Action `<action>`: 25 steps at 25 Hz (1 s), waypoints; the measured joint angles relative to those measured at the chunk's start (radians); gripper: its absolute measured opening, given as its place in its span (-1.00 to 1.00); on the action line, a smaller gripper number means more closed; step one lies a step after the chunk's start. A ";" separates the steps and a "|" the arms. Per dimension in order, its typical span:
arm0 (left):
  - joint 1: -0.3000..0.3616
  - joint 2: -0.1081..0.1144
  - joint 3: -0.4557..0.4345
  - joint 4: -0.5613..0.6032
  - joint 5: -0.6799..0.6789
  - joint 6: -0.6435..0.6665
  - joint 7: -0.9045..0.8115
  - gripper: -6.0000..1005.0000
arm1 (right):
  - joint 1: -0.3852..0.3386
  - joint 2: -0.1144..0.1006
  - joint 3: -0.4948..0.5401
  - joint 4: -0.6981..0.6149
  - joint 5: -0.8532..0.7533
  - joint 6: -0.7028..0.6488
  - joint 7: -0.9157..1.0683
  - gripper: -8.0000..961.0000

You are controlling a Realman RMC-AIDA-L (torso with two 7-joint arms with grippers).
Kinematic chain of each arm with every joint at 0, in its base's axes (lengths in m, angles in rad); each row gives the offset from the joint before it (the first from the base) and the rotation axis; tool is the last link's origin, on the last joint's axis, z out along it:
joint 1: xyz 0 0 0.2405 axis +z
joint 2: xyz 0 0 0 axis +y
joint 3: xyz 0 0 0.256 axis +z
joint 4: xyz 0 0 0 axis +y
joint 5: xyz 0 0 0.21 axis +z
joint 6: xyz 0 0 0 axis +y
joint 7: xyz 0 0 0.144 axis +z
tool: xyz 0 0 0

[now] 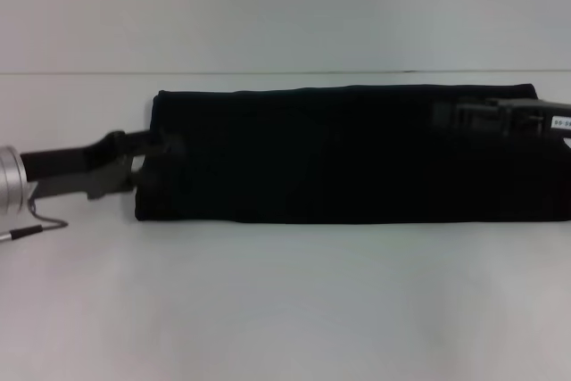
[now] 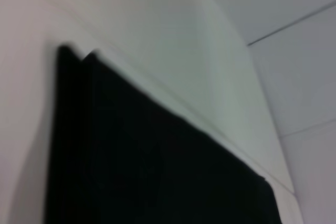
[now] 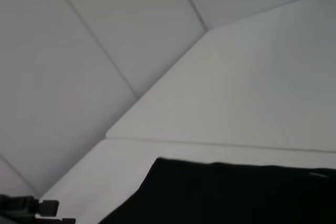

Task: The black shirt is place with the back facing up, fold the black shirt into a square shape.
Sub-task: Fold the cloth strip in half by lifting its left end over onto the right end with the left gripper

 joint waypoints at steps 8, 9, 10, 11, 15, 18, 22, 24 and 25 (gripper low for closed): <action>-0.006 0.002 0.001 -0.016 0.107 0.014 -0.198 0.75 | 0.005 0.012 -0.054 -0.048 0.003 -0.017 -0.005 0.77; -0.005 0.002 0.001 -0.020 0.115 0.012 -0.221 0.78 | 0.007 0.012 -0.054 -0.051 0.003 -0.017 -0.003 0.80; -0.006 0.002 0.001 -0.029 0.121 0.008 -0.241 0.80 | 0.008 0.012 -0.053 -0.053 0.003 -0.015 0.000 0.83; -0.006 0.002 0.001 -0.040 0.127 0.003 -0.259 0.82 | 0.009 0.012 -0.053 -0.055 0.003 -0.014 0.002 0.85; -0.014 0.005 0.001 -0.090 0.147 -0.014 -0.332 0.82 | 0.009 0.014 -0.047 -0.064 0.004 -0.010 0.016 0.97; -0.024 0.009 0.001 -0.106 0.154 -0.026 -0.372 0.82 | 0.009 0.014 -0.041 -0.065 0.006 -0.003 0.021 0.96; -0.026 0.011 0.001 -0.109 0.155 -0.047 -0.385 0.81 | 0.009 0.016 -0.039 -0.066 0.006 0.000 0.021 0.96; -0.027 0.012 0.002 -0.117 0.161 -0.062 -0.386 0.81 | 0.009 0.017 -0.038 -0.067 0.009 0.003 0.021 0.96; -0.029 0.012 0.002 -0.125 0.170 -0.075 -0.387 0.81 | 0.009 0.017 -0.038 -0.067 0.012 0.005 0.021 0.96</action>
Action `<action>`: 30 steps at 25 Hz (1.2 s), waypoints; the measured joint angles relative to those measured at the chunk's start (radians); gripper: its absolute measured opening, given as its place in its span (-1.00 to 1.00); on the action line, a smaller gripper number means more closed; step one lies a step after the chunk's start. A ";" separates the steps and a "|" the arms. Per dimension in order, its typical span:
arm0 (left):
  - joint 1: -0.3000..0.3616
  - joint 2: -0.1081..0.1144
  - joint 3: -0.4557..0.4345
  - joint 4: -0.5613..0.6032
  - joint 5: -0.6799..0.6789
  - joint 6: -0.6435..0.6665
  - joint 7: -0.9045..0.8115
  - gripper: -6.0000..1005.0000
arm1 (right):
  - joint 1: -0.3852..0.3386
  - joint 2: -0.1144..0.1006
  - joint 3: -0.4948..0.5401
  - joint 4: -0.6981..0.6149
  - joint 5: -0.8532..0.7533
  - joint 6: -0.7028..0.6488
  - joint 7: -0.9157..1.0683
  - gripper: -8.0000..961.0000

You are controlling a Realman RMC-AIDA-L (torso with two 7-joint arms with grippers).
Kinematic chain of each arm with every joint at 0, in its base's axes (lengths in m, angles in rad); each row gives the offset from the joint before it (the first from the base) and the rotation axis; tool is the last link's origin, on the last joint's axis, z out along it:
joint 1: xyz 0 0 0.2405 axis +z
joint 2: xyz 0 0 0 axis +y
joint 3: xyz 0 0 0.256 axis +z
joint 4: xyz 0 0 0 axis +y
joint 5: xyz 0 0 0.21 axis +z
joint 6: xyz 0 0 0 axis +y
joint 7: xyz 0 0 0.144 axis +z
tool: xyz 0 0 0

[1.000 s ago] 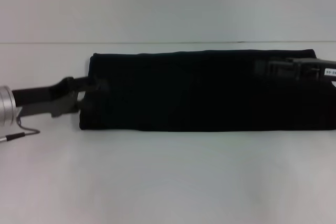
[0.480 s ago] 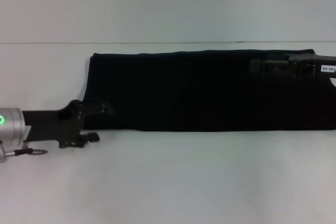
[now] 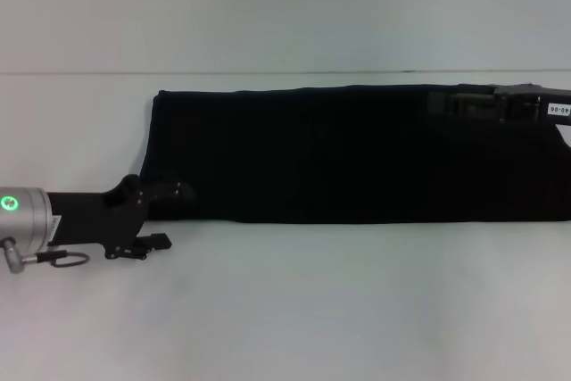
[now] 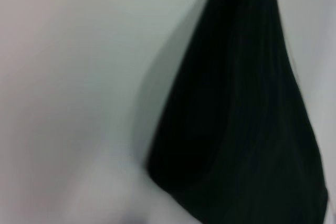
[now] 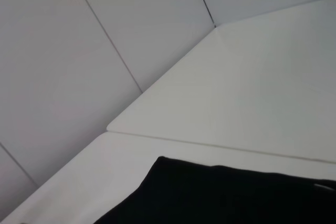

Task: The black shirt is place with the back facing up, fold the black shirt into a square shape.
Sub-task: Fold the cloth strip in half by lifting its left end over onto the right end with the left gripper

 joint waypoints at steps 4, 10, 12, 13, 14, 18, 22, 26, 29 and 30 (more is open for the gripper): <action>-0.003 0.001 -0.001 -0.016 0.018 -0.031 -0.001 0.81 | 0.000 0.001 0.000 0.000 0.014 0.007 0.000 0.96; -0.007 0.001 -0.001 -0.020 0.019 -0.063 -0.001 0.81 | 0.000 0.003 0.000 0.000 0.020 0.013 0.000 0.96; -0.007 0.002 -0.002 -0.020 0.019 -0.079 -0.001 0.81 | 0.000 0.003 0.000 -0.001 0.020 0.015 0.000 0.96; -0.008 0.003 -0.002 -0.020 0.019 -0.087 -0.001 0.81 | 0.000 0.003 0.000 -0.001 0.020 0.017 0.000 0.96; -0.009 0.003 -0.002 -0.020 0.019 -0.097 0.000 0.81 | 0.000 0.003 0.000 -0.001 0.020 0.018 0.000 0.96; -0.017 0.006 -0.002 -0.022 0.018 -0.137 0.009 0.80 | 0.000 0.003 0.001 -0.002 0.020 0.018 0.000 0.96; -0.022 0.009 -0.001 -0.022 0.014 -0.158 0.020 0.80 | 0.000 0.003 0.001 -0.007 0.020 0.018 0.001 0.96; -0.030 0.009 0.006 -0.033 0.010 -0.185 0.029 0.80 | 0.000 0.003 0.001 -0.008 0.020 0.018 0.007 0.96; -0.037 0.012 0.006 -0.047 0.009 -0.201 0.042 0.80 | 0.000 0.003 0.001 -0.009 0.020 0.019 0.009 0.96; -0.040 0.012 0.007 -0.050 0.008 -0.202 0.045 0.80 | 0.000 0.003 0.002 -0.009 0.020 0.019 0.009 0.96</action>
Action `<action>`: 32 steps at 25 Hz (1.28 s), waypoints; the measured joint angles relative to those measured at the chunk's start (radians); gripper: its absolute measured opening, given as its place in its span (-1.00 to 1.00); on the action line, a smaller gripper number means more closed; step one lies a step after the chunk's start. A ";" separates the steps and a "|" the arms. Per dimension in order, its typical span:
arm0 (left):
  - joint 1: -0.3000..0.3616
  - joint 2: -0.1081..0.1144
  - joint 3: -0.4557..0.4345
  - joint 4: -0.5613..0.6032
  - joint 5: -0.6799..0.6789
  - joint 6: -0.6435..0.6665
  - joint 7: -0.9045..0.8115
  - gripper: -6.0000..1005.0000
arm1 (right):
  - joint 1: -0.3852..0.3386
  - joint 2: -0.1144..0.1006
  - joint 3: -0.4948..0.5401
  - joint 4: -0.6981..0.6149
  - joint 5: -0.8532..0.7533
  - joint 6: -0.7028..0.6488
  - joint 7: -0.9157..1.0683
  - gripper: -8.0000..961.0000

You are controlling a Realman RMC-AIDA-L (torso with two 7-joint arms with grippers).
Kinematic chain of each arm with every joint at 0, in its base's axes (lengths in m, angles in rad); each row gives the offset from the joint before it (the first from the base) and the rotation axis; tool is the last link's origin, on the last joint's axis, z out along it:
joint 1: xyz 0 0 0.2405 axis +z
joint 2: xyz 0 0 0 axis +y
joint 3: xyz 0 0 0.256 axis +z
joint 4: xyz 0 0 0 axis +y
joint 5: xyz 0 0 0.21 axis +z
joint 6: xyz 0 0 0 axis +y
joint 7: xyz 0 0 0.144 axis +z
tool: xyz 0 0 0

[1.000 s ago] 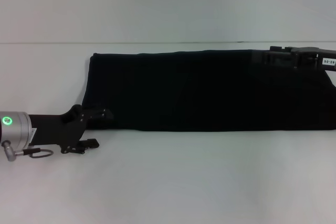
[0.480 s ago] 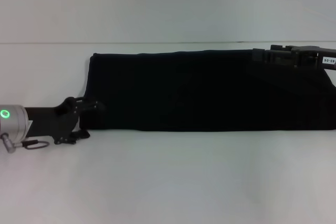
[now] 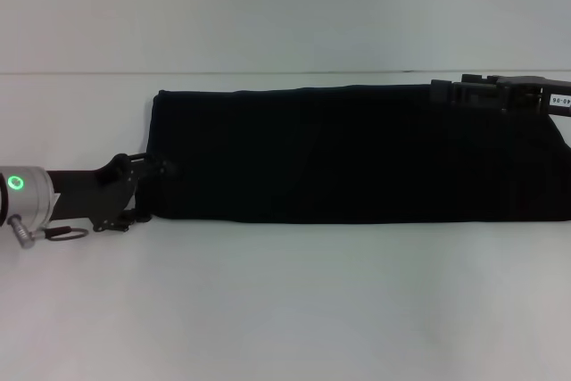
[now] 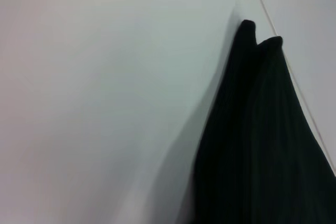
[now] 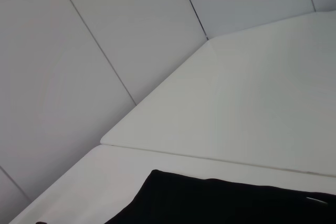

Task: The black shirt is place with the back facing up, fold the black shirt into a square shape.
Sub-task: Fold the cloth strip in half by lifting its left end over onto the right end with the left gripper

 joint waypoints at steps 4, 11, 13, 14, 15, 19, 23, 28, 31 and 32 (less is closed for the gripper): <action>-0.006 0.002 0.001 -0.003 -0.003 -0.001 0.008 0.80 | 0.000 0.000 0.000 0.000 0.000 0.000 0.001 0.96; -0.011 0.003 0.000 -0.003 -0.007 0.002 0.053 0.79 | 0.000 0.000 0.000 -0.002 0.000 0.000 0.001 0.96; -0.011 0.004 0.001 -0.003 -0.007 0.005 0.066 0.79 | 0.000 0.000 0.000 -0.002 0.000 0.000 0.001 0.96; -0.011 0.005 0.001 -0.002 -0.007 0.005 0.073 0.79 | -0.001 0.000 0.000 -0.002 0.000 0.000 0.001 0.96; -0.010 0.005 0.001 0.000 -0.007 0.004 0.077 0.79 | -0.001 0.000 0.000 -0.002 0.000 0.000 0.000 0.96; 0.005 0.003 -0.008 0.002 -0.006 -0.003 0.121 0.65 | -0.002 0.000 0.000 -0.002 0.000 0.002 0.000 0.96; 0.015 -0.001 -0.012 0.005 -0.006 -0.004 0.138 0.50 | -0.003 0.000 0.000 -0.002 0.000 0.006 0.000 0.95; 0.016 -0.003 -0.009 0.001 -0.006 -0.007 0.149 0.30 | -0.001 0.000 0.000 -0.002 0.000 0.007 0.000 0.96; 0.016 -0.003 -0.010 0.001 -0.006 -0.007 0.151 0.18 | -0.001 0.000 0.000 -0.002 0.000 0.008 0.000 0.96; 0.017 -0.003 -0.011 0.001 -0.006 -0.007 0.152 0.14 | 0.000 0.000 0.000 -0.002 0.000 0.008 0.000 0.96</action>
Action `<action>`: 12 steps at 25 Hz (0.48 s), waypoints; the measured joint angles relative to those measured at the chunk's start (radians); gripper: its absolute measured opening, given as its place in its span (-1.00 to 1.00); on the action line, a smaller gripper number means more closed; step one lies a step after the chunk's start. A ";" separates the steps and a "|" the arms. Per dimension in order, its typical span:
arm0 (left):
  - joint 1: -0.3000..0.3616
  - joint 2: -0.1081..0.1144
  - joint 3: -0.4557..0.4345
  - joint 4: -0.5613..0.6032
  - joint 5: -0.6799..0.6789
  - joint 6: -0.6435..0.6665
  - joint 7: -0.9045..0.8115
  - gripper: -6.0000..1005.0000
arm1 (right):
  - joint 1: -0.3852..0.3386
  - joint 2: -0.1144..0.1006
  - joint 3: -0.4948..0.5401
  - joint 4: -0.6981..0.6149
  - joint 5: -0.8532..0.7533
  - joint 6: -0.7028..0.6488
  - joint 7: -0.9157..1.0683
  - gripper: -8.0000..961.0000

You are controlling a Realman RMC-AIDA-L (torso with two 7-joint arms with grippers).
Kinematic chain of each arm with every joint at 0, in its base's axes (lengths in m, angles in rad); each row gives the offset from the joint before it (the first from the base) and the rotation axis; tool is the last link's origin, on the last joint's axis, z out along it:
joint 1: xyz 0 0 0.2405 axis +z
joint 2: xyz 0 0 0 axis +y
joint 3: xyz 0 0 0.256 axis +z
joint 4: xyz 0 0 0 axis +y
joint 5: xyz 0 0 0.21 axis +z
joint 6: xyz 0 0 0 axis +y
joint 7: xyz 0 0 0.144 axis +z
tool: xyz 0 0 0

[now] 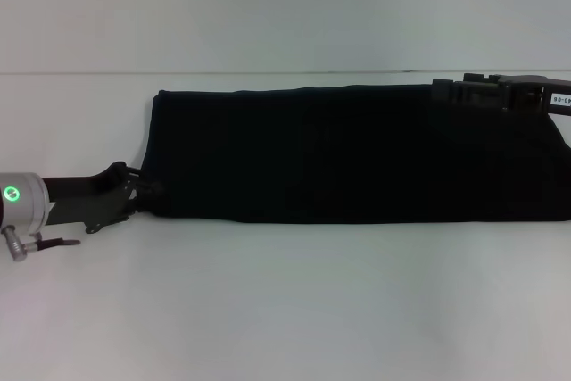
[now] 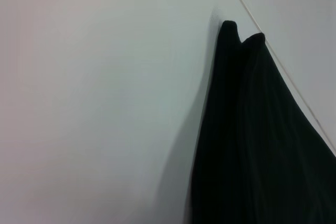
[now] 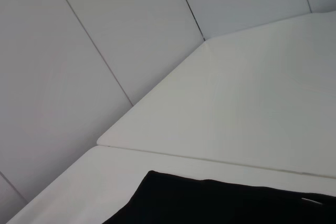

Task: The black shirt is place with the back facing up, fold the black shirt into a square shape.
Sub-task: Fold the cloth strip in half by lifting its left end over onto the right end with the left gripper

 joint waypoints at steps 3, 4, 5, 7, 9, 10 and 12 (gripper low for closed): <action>0.001 0.000 -0.001 0.001 0.000 0.003 0.004 -0.14 | 0.000 0.000 0.000 0.000 0.000 0.002 0.000 0.96; 0.002 0.000 -0.001 0.001 0.000 0.004 0.005 -0.24 | 0.000 0.000 0.000 0.000 0.000 0.003 0.000 0.96; 0.003 0.000 -0.001 0.001 0.000 0.004 0.009 -0.34 | 0.000 0.000 0.000 0.000 0.000 0.003 0.000 0.96; 0.005 -0.001 -0.001 0.002 0.000 0.008 0.016 -0.49 | 0.000 0.002 -0.001 0.000 0.000 0.005 0.000 0.96; 0.007 -0.002 -0.004 0.003 0.000 0.014 0.034 -0.64 | 0.000 0.004 0.000 0.000 0.000 0.008 0.000 0.96; 0.008 -0.002 -0.007 0.004 0.000 0.018 0.047 -0.71 | 0.000 0.007 0.000 0.000 0.000 0.008 0.000 0.96; 0.011 -0.002 -0.017 0.006 0.000 0.025 0.083 -0.87 | 0.001 0.014 0.000 0.000 0.003 0.014 0.000 0.96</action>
